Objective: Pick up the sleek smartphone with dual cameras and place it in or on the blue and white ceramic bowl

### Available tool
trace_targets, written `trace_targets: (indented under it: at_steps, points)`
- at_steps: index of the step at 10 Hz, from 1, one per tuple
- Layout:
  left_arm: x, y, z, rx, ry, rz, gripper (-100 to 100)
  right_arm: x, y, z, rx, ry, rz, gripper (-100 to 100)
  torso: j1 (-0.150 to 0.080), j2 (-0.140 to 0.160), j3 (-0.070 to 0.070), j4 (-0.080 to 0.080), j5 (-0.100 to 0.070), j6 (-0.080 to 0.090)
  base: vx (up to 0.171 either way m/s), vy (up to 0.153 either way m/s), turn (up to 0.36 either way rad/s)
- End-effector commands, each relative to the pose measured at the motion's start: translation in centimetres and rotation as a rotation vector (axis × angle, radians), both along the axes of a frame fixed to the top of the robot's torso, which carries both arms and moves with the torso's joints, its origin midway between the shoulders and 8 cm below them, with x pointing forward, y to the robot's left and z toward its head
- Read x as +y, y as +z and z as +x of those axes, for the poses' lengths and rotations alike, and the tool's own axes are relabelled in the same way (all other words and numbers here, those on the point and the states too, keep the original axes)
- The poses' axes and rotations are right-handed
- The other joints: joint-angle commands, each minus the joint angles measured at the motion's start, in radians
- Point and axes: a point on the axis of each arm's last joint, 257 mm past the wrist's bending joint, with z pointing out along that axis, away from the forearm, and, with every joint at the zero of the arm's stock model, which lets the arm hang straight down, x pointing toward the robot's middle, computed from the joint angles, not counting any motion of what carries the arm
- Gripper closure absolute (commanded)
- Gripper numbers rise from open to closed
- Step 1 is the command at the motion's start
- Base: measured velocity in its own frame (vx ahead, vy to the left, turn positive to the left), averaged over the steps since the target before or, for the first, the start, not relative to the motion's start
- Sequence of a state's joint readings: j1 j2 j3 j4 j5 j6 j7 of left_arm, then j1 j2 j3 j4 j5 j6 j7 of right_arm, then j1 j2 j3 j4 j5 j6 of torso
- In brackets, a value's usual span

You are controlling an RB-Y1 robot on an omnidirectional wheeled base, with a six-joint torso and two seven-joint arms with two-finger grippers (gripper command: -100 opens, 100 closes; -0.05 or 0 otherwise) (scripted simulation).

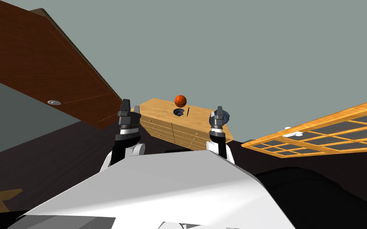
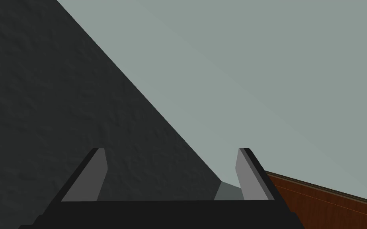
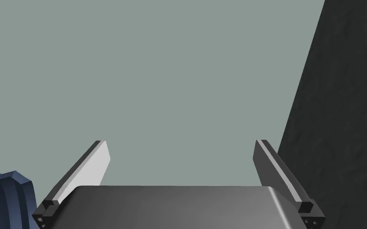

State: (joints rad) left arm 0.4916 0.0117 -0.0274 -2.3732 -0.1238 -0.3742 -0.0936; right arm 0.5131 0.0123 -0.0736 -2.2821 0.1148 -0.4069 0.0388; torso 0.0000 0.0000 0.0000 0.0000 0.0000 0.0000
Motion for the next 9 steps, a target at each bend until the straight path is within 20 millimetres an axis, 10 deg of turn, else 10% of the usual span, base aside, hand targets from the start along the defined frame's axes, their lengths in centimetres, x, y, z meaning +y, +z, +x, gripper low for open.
trace_targets:
  at_steps: [1,9]
  points:
    - [0.0,0.0,0.0,0.0,0.0,0.0,0,0.0,-0.7,0.6,0.029,-0.003,-0.058,-100,0.0,0.0,0.0,0.0,0.0,0.0,0.004,0.032,0.018]
    - [0.0,0.0,0.0,0.0,0.0,0.0,0,-3.1,-6.3,3.9,0.219,-0.139,-0.325,-100,0.006,-0.003,-0.002,-0.001,0.002,0.0,0.043,0.092,0.028]
